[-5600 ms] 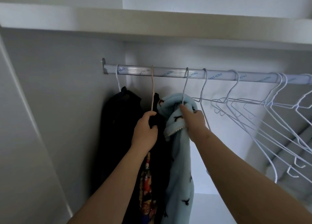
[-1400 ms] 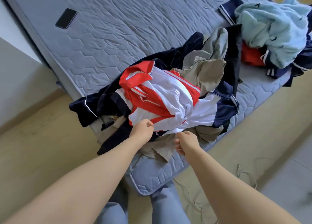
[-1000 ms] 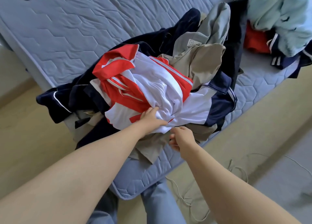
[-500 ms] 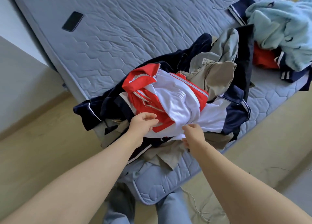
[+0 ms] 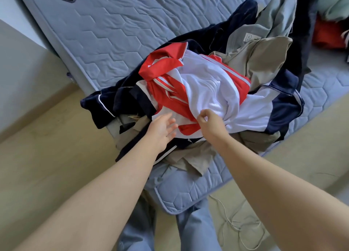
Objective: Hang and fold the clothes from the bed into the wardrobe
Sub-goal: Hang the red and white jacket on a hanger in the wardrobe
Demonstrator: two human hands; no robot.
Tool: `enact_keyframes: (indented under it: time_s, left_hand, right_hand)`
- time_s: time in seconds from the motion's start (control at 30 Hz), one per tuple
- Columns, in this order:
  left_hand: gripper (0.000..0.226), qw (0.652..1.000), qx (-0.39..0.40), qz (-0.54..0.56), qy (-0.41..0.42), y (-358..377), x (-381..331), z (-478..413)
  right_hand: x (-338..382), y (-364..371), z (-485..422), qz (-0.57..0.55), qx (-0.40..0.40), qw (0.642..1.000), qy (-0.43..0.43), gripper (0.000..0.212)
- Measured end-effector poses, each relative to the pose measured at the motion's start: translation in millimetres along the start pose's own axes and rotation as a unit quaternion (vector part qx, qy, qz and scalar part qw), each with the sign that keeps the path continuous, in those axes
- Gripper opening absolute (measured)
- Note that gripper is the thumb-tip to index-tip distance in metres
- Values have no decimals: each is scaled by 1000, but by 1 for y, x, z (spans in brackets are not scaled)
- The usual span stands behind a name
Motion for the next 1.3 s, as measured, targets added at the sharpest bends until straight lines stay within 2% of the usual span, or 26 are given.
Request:
enact_keyframes:
  time_s: [0.03, 0.07, 0.13, 0.17, 0.23, 0.3, 0.4, 0.47, 0.5, 0.53, 0.57, 0.63, 0.67, 0.7, 0.73, 0.8, 0.9, 0.93, 1.0, 1.03, 1.07, 1.13, 1.17, 1.2, 1.27, 1.3]
  left_hand:
    - [8, 1000, -2, 5, -4, -4, 1, 2]
    - [8, 1000, -2, 2, -5, -6, 1, 3]
    - [8, 1000, -1, -3, 1, -9, 0, 4]
    - [7, 1000, -3, 0, 6, -12, 1, 3]
    - [7, 1000, -7, 9, 2, -18, 9, 2]
    - [14, 1000, 3, 21, -12, -18, 22, 2]
    - [21, 999, 13, 27, -35, -13, 33, 3]
    - [21, 999, 17, 27, -32, -9, 31, 3]
    - [21, 999, 17, 25, -28, -10, 30, 2]
    - [20, 999, 18, 21, -22, -11, 30, 0]
    - [19, 1000, 18, 17, -18, -12, 30, 0]
    - [21, 999, 23, 9, -25, -13, 33, -2]
    - [22, 999, 21, 7, -31, -15, 36, -4]
    - [23, 999, 19, 3, -34, -17, 37, -6]
    - [23, 999, 18, 1, -33, -18, 37, -7]
    - [16, 999, 15, 8, -31, -18, 33, -6]
    - [21, 998, 12, 57, 13, -17, 5, 2]
    - [35, 997, 6, 74, 35, -19, -7, 4]
    - [69, 997, -19, 76, 24, -29, -11, 0]
    - [70, 998, -33, 52, 4, -35, -10, 2]
    - [58, 999, -37, 24, -18, -42, -8, 5]
    - [34, 999, -10, -20, -48, -47, -2, 11]
    - [31, 998, 6, -35, -48, -52, -4, 16]
    - [33, 998, 16, -43, -35, -56, -9, 21]
    - [36, 997, 42, -65, 9, -64, -22, 32]
    - [39, 994, 60, -86, 28, -69, -29, 42]
  right_hand:
    - [-1, -7, 2, -15, -29, 999, 6, 12]
    - [-2, -17, 0, -15, -58, 998, 11, 14]
    - [-4, -27, -12, 25, -55, 997, 47, 44]
    - [-3, -25, -17, 56, -30, 996, 59, 40]
    - [-3, -16, -22, 113, 9, 990, 82, 12]
    - [-2, -16, -19, 114, 2, 990, 85, 14]
    - [-1, -24, -14, 35, -53, 997, 43, 10]
    - [5, -24, -16, 54, -39, 998, 13, 51]
    - [6, -18, -19, 101, -19, 995, 17, 63]
    - [5, -12, -22, 155, -4, 988, 20, 64]
    - [6, -9, -25, 201, 6, 979, 21, 54]
    - [10, -13, -33, 217, -23, 976, -4, 15]
    - [16, -16, -34, 186, -40, 981, -37, 9]
    - [17, -16, -33, 147, -38, 987, -57, 18]
    - [15, -14, -32, 96, -24, 993, -60, 21]
    - [14, -6, -17, -45, 22, 998, -40, 10]
    - [18, 22, 27, -196, 158, 968, 24, 18]
    - [20, 33, 45, -202, 212, 955, 45, 23]
    - [16, 57, 76, -167, 303, 935, 80, 22]
    - [12, 66, 88, -146, 324, 929, 99, 16]
    - [12, 72, 97, -132, 331, 928, 111, 13]
    - [15, 75, 97, -139, 312, 932, 122, 21]
    - [21, 73, 92, -156, 283, 939, 123, 20]
    - [26, 66, 85, -174, 231, 950, 118, 21]
    - [32, 37, 66, -196, 66, 974, 89, 26]
    - [35, 24, 62, -216, -11, 974, 75, 27]
Point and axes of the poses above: each hand's wrist, its own z-axis away from the middle knuckle, its own y-axis out of the palm, x = y × z, the point moved 9 cm from there along -z, towards the middle knuckle, and after that the axes turned 13 degrees about -z, right-handed, at the moved point
